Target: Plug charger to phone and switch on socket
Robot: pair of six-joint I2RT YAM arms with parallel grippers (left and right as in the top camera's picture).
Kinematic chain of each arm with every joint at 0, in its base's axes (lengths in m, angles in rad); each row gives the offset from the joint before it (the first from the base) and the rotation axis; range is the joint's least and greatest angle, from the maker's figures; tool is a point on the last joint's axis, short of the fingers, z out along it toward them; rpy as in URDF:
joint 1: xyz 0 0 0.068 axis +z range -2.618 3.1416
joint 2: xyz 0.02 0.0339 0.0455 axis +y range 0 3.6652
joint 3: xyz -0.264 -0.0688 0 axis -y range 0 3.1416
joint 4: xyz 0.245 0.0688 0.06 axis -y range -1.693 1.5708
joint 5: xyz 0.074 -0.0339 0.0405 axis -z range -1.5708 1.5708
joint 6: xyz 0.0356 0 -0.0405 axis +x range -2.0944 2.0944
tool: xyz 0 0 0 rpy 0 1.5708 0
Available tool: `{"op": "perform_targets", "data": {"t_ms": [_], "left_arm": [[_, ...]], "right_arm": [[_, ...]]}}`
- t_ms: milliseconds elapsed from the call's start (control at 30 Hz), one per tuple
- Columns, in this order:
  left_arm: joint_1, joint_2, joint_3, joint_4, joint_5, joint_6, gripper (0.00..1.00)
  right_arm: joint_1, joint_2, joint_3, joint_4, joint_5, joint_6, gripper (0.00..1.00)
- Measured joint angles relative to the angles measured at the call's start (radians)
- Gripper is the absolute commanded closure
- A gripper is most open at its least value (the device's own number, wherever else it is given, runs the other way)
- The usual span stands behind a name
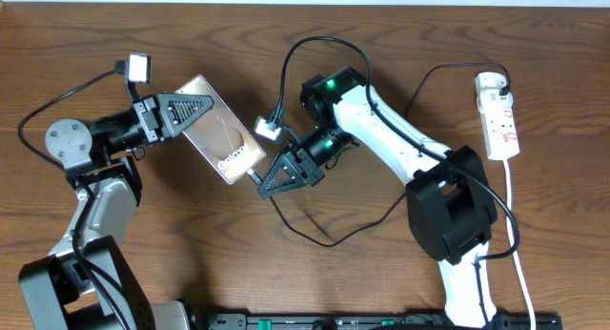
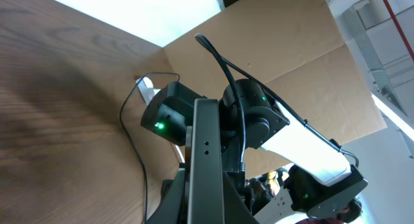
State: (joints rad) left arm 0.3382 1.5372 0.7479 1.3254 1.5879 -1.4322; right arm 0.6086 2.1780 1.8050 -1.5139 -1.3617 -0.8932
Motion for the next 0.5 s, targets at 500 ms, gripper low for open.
{"op": "perform_targets", "data": {"t_ms": [500], "left_arm": [[-0.003, 0.0, 0.0, 0.0, -0.001, 0.0, 0.93]], "right_arm": [[0.0, 0.0, 0.0, 0.014, 0.0, 0.0, 0.99]]}}
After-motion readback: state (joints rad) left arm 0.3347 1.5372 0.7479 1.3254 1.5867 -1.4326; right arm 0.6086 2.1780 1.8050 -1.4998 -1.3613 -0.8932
